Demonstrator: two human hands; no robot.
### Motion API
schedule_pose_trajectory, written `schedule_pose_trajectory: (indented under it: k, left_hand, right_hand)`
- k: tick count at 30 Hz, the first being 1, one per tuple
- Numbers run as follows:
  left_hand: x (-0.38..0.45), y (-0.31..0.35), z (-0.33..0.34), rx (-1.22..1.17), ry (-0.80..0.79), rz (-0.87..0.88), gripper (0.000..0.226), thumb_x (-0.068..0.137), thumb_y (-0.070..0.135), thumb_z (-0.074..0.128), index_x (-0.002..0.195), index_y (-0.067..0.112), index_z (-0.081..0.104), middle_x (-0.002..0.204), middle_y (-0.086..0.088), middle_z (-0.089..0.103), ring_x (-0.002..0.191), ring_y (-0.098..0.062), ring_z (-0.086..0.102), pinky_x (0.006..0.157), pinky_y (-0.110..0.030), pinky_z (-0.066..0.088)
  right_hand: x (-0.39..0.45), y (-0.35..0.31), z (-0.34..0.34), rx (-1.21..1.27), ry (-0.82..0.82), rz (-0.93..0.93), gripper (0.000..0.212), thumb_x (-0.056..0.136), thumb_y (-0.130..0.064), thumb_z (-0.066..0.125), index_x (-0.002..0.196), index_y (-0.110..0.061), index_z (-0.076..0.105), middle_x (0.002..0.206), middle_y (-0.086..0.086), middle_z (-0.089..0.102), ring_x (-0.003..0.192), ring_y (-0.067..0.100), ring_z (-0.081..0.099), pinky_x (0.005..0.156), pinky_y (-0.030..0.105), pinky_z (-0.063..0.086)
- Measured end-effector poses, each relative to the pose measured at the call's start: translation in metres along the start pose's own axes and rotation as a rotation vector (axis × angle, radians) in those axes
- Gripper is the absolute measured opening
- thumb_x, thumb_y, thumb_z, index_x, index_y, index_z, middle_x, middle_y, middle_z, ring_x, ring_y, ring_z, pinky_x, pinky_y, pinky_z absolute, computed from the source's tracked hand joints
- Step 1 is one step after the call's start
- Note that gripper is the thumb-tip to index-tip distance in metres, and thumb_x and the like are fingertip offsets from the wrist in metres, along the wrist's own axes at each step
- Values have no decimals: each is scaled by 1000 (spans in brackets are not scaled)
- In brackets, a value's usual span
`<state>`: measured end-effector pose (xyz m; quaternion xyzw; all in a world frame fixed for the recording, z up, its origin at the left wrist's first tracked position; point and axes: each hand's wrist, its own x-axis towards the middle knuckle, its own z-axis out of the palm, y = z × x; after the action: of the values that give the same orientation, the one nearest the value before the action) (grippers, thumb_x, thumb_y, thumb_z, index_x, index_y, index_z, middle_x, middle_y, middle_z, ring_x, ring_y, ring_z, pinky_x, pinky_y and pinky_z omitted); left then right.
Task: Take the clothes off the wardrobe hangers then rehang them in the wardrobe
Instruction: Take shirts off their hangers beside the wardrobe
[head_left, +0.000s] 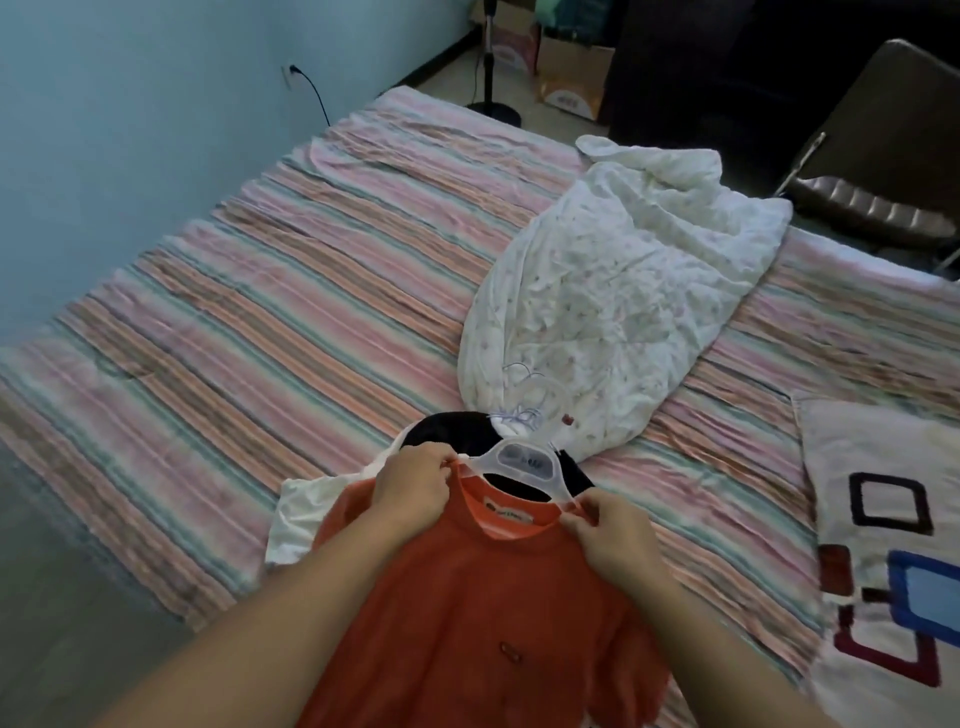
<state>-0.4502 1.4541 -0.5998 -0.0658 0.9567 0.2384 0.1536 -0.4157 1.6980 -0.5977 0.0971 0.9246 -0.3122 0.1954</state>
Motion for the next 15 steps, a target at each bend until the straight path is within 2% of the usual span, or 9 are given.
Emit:
schedule_pose_trajectory:
  k: [3, 6, 8, 11, 13, 15]
  left_hand:
    - [29, -8, 42, -40, -80, 9, 38, 91, 11, 56, 124, 28, 59, 121, 1, 65, 113, -23, 59, 91, -32, 45]
    - [47, -19, 81, -124, -225, 23, 61, 88, 7, 60, 145, 18, 42, 148, -3, 45, 137, -20, 41, 111, -26, 30]
    - [54, -28, 105, -144, -283, 43, 68, 84, 4, 62, 146, 18, 37, 153, -2, 37, 140, -18, 36, 111, -20, 26]
    - [60, -41, 134, -136, -345, 55, 84, 82, 5, 62, 153, 21, 21, 162, 3, 17, 142, -15, 31, 102, -11, 24]
    - [66, -49, 147, -101, -396, 52, 97, 82, 7, 64, 158, 21, 6, 165, 2, -8, 149, -15, 18, 108, -14, 22]
    - [73, -54, 155, -57, -427, 47, 101, 82, 10, 66, 158, 22, 1, 163, -1, -22, 151, -16, 8, 115, -20, 20]
  right_hand:
    - [37, 26, 28, -93, 55, 17, 11, 88, -37, 67, 87, -28, 62, 81, -8, 64, 84, 20, 61, 67, 33, 42]
    - [69, 49, 59, -97, 46, 42, 7, 91, -29, 64, 89, -23, 61, 88, 0, 68, 90, 27, 63, 67, 34, 40]
    - [86, 65, 79, -121, 24, 82, 2, 92, -23, 61, 92, -21, 61, 94, 5, 70, 95, 31, 62, 67, 34, 39]
    - [107, 83, 104, -115, 13, 141, 12, 92, -15, 57, 100, -19, 64, 101, 9, 71, 98, 33, 62, 72, 35, 43]
    - [117, 88, 114, -69, 31, 168, 17, 91, -13, 56, 106, -17, 65, 104, 10, 70, 101, 33, 61, 79, 36, 46]
    - [125, 89, 121, -52, 20, 174, 21, 90, -13, 59, 110, -15, 63, 107, 9, 68, 104, 31, 60, 85, 38, 48]
